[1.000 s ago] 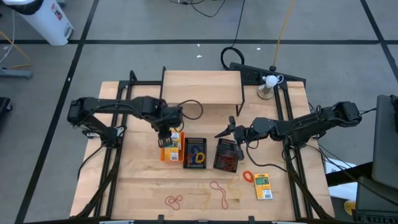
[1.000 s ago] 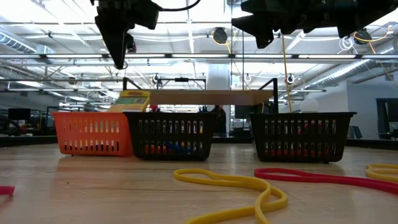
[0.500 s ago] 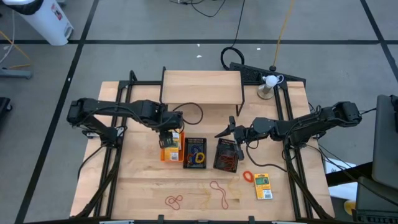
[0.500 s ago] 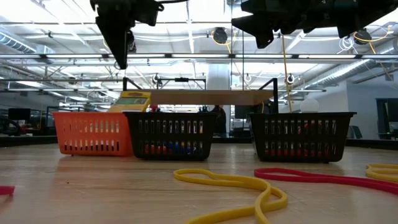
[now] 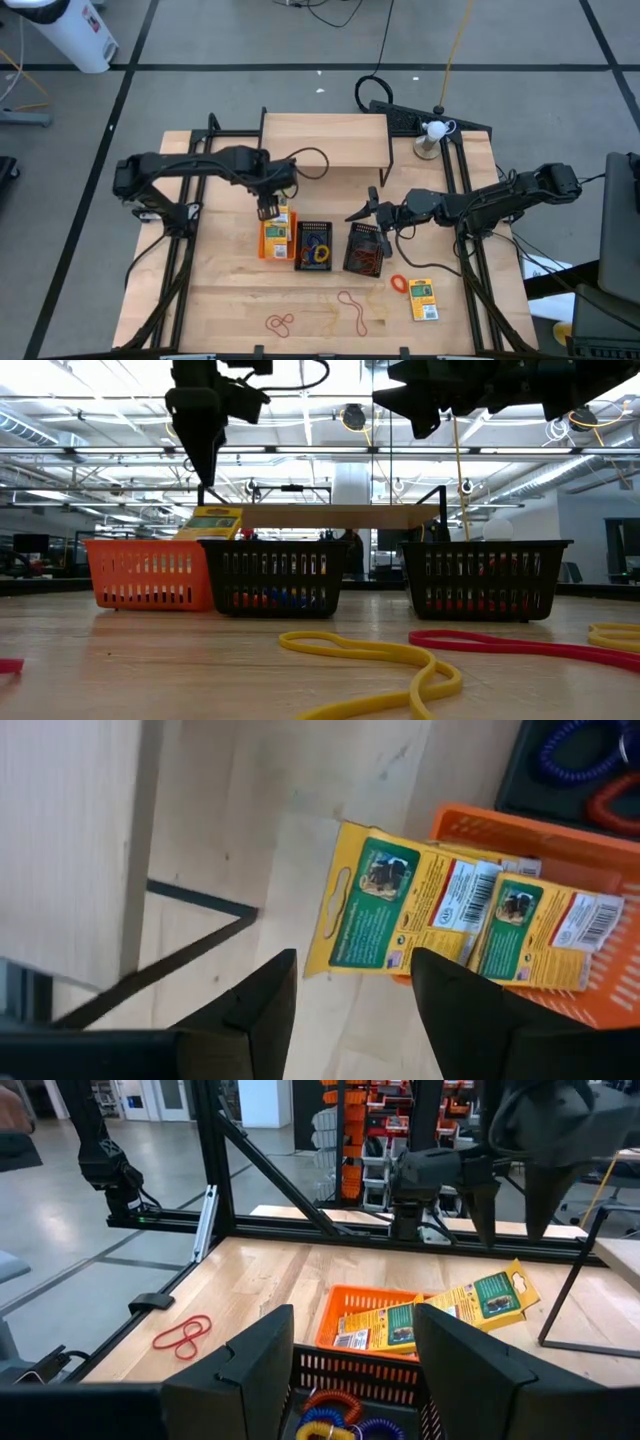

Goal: Pick & Place Office Desk Supplies
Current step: Put the crayons box into the orange bin

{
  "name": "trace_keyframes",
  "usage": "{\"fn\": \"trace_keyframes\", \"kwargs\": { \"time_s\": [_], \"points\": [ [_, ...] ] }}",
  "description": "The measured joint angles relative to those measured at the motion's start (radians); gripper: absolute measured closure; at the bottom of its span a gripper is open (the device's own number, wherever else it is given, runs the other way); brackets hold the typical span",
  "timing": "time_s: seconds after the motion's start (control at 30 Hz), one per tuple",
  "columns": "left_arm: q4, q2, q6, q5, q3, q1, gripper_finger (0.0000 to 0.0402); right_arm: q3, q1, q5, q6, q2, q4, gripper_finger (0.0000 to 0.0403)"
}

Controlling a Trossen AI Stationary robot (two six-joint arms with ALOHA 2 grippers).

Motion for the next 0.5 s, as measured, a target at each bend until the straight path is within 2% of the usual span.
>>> {"fn": "trace_keyframes", "kwargs": {
  "time_s": [0.5],
  "points": [
    [0.048, 0.076, 0.122, 0.034, 0.0, 0.063, 0.0203, 0.0, 0.0, 0.0, -0.016, 0.0, -0.018, 0.0206]
  ]
}}
